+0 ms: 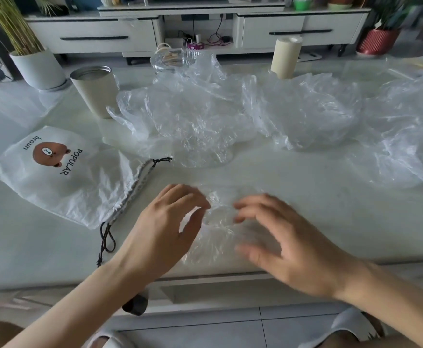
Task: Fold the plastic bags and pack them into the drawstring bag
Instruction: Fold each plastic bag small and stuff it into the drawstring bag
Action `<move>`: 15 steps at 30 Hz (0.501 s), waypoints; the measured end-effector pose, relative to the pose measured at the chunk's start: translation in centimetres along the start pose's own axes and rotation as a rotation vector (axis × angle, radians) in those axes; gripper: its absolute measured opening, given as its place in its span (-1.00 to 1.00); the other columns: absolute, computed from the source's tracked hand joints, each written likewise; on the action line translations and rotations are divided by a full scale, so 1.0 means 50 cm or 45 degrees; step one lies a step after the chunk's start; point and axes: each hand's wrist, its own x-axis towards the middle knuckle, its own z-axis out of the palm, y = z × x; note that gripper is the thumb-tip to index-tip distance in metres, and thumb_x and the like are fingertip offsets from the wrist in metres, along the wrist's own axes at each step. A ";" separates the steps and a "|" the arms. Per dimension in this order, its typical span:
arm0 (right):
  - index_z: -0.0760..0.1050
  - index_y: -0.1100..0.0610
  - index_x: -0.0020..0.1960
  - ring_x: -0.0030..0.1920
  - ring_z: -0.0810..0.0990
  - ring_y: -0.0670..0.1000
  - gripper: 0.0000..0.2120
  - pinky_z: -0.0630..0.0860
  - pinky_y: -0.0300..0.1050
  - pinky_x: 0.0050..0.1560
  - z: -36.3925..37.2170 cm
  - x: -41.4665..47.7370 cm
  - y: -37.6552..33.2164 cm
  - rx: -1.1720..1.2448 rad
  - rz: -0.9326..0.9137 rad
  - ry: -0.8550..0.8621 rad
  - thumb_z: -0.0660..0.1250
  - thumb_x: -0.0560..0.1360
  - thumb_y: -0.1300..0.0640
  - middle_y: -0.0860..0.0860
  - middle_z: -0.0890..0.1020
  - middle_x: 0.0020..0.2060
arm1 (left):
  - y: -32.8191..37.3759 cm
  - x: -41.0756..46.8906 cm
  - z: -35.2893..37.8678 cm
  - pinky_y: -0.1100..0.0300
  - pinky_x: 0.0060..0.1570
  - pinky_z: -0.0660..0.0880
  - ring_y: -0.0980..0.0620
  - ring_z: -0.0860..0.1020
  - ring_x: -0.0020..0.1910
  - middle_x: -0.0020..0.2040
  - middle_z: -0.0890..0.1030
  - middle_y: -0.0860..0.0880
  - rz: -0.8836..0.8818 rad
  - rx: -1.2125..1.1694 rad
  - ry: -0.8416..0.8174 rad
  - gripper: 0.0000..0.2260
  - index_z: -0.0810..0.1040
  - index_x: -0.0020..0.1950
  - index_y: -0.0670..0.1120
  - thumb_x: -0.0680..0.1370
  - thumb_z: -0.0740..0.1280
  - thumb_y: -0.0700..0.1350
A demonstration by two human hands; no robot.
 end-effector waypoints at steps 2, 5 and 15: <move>0.40 -0.01 0.09 0.17 0.37 -0.16 -0.70 0.18 -0.42 0.22 0.012 -0.013 -0.001 -0.099 -0.024 -0.108 0.23 0.45 -0.15 -0.10 0.44 0.17 | 0.000 -0.007 -0.010 0.45 -0.12 0.41 0.24 0.50 -0.08 -0.10 0.57 0.15 -0.058 -0.089 -0.034 -0.77 0.63 -0.06 -0.03 0.51 0.20 0.00; 0.49 0.07 -0.05 0.02 0.44 -0.08 -0.79 0.30 -0.27 0.10 0.026 -0.008 0.013 -0.206 -0.078 -0.062 0.21 0.47 -0.04 -0.04 0.55 0.03 | -0.009 -0.016 -0.016 0.49 -0.13 0.38 0.27 0.50 -0.13 -0.13 0.59 0.15 -0.072 -0.142 -0.151 -0.72 0.65 -0.06 -0.01 0.51 0.17 0.06; 0.45 0.05 -0.21 -0.33 0.57 -0.20 -0.83 0.43 -0.34 -0.25 0.007 0.071 0.035 0.463 0.527 0.306 0.26 0.54 0.22 -0.05 0.63 -0.31 | -0.015 -0.014 -0.027 0.59 -0.11 0.33 0.39 0.53 -0.13 -0.14 0.59 0.21 -0.167 -0.184 -0.091 -0.93 0.61 -0.07 0.01 0.48 0.42 -0.05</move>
